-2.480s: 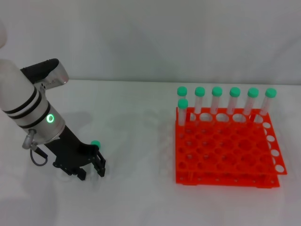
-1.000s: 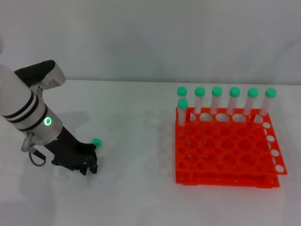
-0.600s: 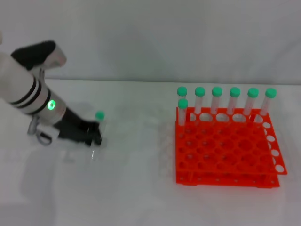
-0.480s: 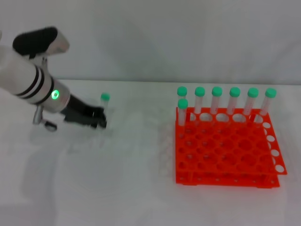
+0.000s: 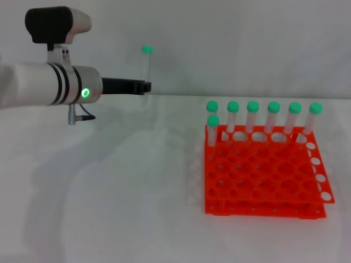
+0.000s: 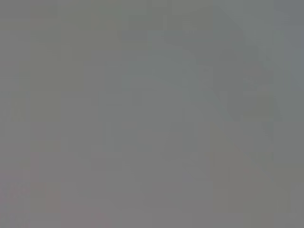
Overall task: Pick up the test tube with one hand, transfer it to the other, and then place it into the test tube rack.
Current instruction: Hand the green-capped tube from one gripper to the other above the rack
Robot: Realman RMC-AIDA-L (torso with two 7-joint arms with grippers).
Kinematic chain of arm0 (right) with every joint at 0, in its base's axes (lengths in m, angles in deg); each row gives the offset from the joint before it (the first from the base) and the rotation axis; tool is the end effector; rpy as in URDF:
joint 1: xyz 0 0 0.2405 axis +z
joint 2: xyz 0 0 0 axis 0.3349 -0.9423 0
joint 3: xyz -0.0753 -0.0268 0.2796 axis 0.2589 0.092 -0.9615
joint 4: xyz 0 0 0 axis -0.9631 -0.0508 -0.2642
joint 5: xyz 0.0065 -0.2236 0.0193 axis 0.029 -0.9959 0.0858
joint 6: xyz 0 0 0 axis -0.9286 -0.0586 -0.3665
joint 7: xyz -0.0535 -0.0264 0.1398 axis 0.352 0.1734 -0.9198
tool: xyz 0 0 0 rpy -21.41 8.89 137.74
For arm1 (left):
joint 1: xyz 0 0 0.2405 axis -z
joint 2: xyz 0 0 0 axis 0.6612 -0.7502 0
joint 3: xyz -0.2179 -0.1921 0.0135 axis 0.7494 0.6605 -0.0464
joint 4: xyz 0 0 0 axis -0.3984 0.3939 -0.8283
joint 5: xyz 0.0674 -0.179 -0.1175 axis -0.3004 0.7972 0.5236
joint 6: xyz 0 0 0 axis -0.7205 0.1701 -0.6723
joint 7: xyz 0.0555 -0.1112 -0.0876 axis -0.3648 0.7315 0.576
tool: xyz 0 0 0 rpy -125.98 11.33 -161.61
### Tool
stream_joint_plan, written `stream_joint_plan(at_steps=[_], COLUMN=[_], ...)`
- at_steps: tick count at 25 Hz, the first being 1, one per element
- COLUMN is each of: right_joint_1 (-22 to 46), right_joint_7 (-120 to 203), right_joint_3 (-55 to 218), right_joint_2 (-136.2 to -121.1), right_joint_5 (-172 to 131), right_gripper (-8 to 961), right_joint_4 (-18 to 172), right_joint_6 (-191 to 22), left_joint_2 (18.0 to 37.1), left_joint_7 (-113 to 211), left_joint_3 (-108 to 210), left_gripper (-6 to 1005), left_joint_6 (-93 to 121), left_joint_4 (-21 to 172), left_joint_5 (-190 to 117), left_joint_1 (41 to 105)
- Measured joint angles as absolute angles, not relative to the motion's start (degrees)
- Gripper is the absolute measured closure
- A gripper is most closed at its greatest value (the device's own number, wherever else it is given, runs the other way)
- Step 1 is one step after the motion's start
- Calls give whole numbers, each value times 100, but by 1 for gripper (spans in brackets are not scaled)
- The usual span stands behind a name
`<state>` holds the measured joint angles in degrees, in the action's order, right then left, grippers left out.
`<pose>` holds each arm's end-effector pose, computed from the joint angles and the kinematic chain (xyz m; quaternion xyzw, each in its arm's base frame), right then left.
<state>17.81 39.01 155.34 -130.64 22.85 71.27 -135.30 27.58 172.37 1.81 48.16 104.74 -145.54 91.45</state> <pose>0.3506 0.4556 0.0811 -0.5285 0.2386 0.3344 0.7429 -0.2363 0.5228 -0.0119 -0.8250 -0.4245 -0.1447 0.3439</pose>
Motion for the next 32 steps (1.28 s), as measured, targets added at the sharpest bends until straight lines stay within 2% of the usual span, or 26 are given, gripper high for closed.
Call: stream_joint_plan(at_steps=[5,12,17,26,29,32], right_joint_1=[1729,1727,1712,1700,1755,1827], right_joint_7=[3889,3475,1761,-2351,-2860,-2983], right_joint_3=[15536,15570,15601,15641,15634,15626], right_joint_2=[-13064,-13015,-12638,-11686,-11473,-11381], right_joint_5=[2280,2154,872,-3300,-4208,-4833], right_gripper=[169,171,172,175,176,177], right_joint_4=[7092,7018,6762,6358,6345,6341], right_joint_6=[-13526,-13267,-12545,-13216,-14068,-14757], left_joint_2=[2864,2832,2804,2864,2905,3000], left_joint_7=[15340,13108,12363,11994,11977,11945], left_joint_3=[189,188,187,126,126,126], left_gripper=[788,782,777,768,765,762], left_joint_6=[4841,6540,7784,8332,8336,8304], left_joint_4=[10487,10545,10545,10461,10422,10385], left_joint_5=[-12483,-10267,-10002,-10326,-10544,-10796], left_joint_1=[8691,7908,7589,7526,7635,7758])
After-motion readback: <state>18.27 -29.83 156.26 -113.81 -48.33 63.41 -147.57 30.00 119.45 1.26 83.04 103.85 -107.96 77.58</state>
